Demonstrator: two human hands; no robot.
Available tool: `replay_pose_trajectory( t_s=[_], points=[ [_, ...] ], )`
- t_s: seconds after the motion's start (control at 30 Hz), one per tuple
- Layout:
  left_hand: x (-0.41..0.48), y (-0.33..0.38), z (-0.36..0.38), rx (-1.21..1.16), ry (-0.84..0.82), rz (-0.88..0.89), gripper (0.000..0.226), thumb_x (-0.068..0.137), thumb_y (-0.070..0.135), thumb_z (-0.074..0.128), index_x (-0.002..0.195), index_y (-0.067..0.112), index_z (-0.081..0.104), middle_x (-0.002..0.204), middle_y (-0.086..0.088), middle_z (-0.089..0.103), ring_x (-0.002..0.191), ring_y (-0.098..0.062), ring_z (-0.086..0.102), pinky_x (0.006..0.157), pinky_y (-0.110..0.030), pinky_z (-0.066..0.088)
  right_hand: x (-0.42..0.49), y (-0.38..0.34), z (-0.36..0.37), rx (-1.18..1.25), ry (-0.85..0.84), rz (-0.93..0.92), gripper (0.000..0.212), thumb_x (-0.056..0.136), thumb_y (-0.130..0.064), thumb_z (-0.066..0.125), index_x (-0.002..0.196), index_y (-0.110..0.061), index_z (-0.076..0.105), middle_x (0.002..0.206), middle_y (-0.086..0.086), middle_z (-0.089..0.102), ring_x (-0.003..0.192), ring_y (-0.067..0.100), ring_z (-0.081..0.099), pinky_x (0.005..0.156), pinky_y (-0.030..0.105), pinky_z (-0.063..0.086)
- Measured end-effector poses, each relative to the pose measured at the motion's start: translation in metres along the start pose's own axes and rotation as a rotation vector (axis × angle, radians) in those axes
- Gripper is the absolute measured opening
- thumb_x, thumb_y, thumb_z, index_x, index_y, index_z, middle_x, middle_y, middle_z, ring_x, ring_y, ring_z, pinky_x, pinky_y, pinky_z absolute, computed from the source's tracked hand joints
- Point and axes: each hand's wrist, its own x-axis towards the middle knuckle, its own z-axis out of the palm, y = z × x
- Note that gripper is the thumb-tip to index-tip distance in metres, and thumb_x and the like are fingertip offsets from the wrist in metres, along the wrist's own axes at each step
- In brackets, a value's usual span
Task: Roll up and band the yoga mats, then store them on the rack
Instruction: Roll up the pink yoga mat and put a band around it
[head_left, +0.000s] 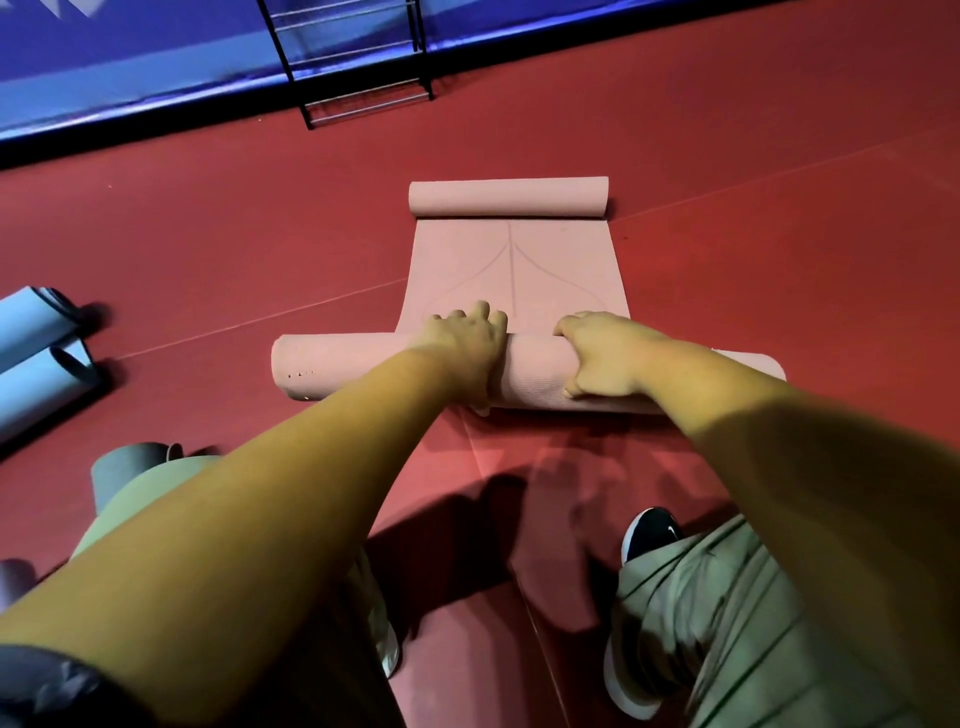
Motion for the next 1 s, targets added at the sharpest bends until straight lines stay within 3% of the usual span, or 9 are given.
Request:
replay_pose_trajectory(
  t_s=[0.1, 0.27, 0.37, 0.5, 0.63, 0.77, 0.87, 0.93, 1.0],
  points=[
    [0.003, -0.004, 0.000, -0.145, 0.033, 0.016, 0.067, 0.078, 0.045, 0.085, 0.125, 0.013, 0.051, 0.124, -0.011, 0.057, 0.109, -0.035, 0.067, 0.085, -0.044, 0.053, -0.003, -0.001, 0.000, 0.006, -0.036, 0.023, 0.079, 0.073, -0.042, 0.084, 0.141, -0.016, 0.053, 0.138, 0.010, 0.054, 0.123, 0.033, 0.057, 0.102, 0.040, 0.052],
    [0.000, -0.008, -0.011, -0.254, -0.033, 0.023, 0.054, 0.068, 0.059, 0.083, 0.099, 0.023, 0.061, 0.097, 0.001, 0.065, 0.088, -0.027, 0.066, 0.078, -0.037, 0.060, -0.007, -0.004, 0.004, -0.051, 0.000, 0.005, 0.114, 0.068, -0.052, 0.092, 0.158, -0.026, 0.029, 0.149, 0.006, 0.042, 0.137, 0.035, 0.046, 0.107, 0.047, 0.045],
    [0.001, -0.009, -0.012, -0.243, -0.057, 0.024, 0.056, 0.065, 0.064, 0.080, 0.104, 0.028, 0.062, 0.095, 0.004, 0.069, 0.092, -0.027, 0.068, 0.083, -0.037, 0.056, -0.006, -0.006, 0.004, -0.043, 0.030, -0.010, 0.095, 0.069, -0.045, 0.090, 0.145, -0.026, 0.037, 0.146, 0.003, 0.048, 0.128, 0.035, 0.055, 0.099, 0.046, 0.051],
    [0.002, -0.005, -0.011, -0.014, -0.020, 0.043, 0.090, 0.071, 0.073, 0.076, 0.134, 0.015, 0.049, 0.127, -0.008, 0.065, 0.122, -0.035, 0.058, 0.103, -0.045, 0.045, -0.001, -0.003, 0.003, -0.042, -0.007, -0.017, 0.079, 0.062, -0.047, 0.079, 0.129, -0.023, 0.044, 0.133, 0.003, 0.056, 0.115, 0.034, 0.061, 0.093, 0.049, 0.056],
    [-0.001, 0.007, -0.006, 0.084, 0.034, 0.023, 0.092, 0.074, 0.063, 0.084, 0.139, 0.012, 0.044, 0.137, -0.011, 0.050, 0.127, -0.035, 0.054, 0.101, -0.048, 0.048, 0.001, -0.002, 0.001, -0.041, -0.031, -0.015, 0.074, 0.064, -0.046, 0.079, 0.127, -0.023, 0.047, 0.129, 0.003, 0.057, 0.114, 0.032, 0.061, 0.093, 0.048, 0.056],
    [0.001, 0.003, -0.008, -0.154, 0.037, 0.016, 0.063, 0.079, 0.048, 0.083, 0.124, 0.016, 0.054, 0.124, -0.009, 0.056, 0.116, -0.036, 0.059, 0.095, -0.046, 0.054, -0.001, -0.001, -0.001, -0.031, -0.023, 0.011, 0.083, 0.067, -0.048, 0.081, 0.139, -0.024, 0.046, 0.138, 0.004, 0.057, 0.123, 0.032, 0.059, 0.100, 0.045, 0.053],
    [0.000, -0.003, -0.015, -0.238, -0.024, 0.006, 0.054, 0.069, 0.055, 0.085, 0.100, 0.022, 0.055, 0.102, -0.002, 0.058, 0.095, -0.029, 0.064, 0.085, -0.039, 0.058, -0.004, -0.002, 0.003, -0.036, -0.013, 0.006, 0.105, 0.068, -0.053, 0.088, 0.154, -0.026, 0.034, 0.150, 0.006, 0.049, 0.134, 0.035, 0.053, 0.106, 0.046, 0.047],
    [0.000, -0.003, -0.016, -0.243, -0.046, 0.015, 0.050, 0.065, 0.056, 0.084, 0.093, 0.023, 0.059, 0.093, 0.001, 0.060, 0.086, -0.027, 0.065, 0.078, -0.039, 0.061, -0.005, -0.003, 0.006, -0.047, 0.002, -0.004, 0.110, 0.064, -0.053, 0.094, 0.152, -0.028, 0.032, 0.146, 0.006, 0.046, 0.132, 0.036, 0.052, 0.102, 0.046, 0.048],
    [0.000, -0.003, -0.016, -0.227, -0.052, 0.026, 0.049, 0.066, 0.058, 0.083, 0.096, 0.024, 0.061, 0.093, 0.002, 0.062, 0.089, -0.028, 0.066, 0.078, -0.038, 0.060, -0.005, -0.005, 0.006, -0.047, 0.013, -0.010, 0.100, 0.066, -0.047, 0.093, 0.144, -0.030, 0.034, 0.139, 0.004, 0.047, 0.125, 0.036, 0.056, 0.093, 0.044, 0.049]
  ],
)
